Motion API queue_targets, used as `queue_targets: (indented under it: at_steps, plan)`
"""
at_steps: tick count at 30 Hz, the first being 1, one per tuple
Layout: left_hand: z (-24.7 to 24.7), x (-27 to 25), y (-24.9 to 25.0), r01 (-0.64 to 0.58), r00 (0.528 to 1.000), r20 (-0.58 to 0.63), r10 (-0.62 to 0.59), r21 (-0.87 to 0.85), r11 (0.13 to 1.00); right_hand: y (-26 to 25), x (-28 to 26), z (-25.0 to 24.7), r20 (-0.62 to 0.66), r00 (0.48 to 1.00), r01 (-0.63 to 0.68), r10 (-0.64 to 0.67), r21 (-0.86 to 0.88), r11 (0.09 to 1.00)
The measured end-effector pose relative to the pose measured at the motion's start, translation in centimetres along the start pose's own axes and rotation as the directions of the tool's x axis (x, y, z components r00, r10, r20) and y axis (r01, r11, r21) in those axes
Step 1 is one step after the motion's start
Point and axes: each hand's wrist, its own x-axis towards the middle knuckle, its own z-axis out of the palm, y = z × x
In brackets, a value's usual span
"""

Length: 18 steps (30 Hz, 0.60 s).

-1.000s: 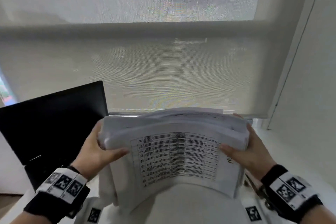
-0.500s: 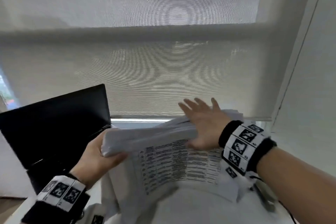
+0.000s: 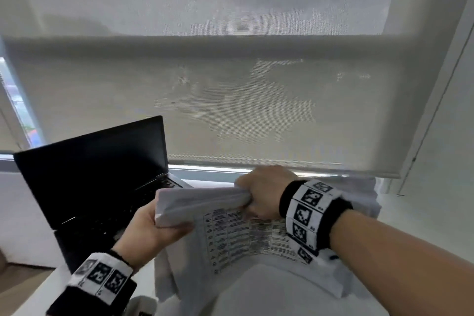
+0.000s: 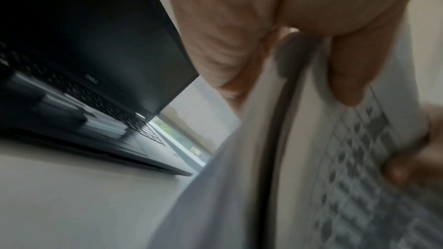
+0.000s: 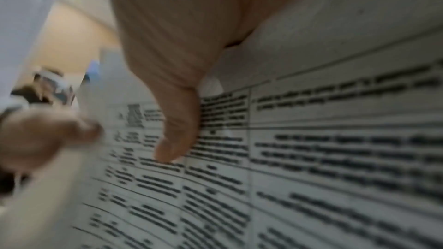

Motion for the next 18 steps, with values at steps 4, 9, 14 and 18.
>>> queue_targets:
  at_steps: [4,9,14,18]
  plan:
    - [-0.7,-0.2,0.4,-0.016,0.996,-0.085,0.017,0.008,1.000,0.8,-1.4,-2.1,-0.070,0.994,-0.076,0.089,0.165,0.983]
    - [-0.2,0.7,3.2,-0.074,0.997,-0.027,0.069,-0.287,0.955,4.3,-5.6,-6.9,-0.253,0.891,-0.075,0.378,0.738,0.671]
    - [6.2,2.8,10.4,-0.245,0.968,-0.088,0.234,-0.147,0.958,4.2,-8.5,-6.6,-0.347,0.715,0.087,0.608,0.906,0.414]
    - [9.5,2.3,13.2,-0.363,0.911,-0.228,0.343,-0.053,0.930,3.2,-10.7,-4.7,-0.374,0.642,0.169,0.669,0.920,0.353]
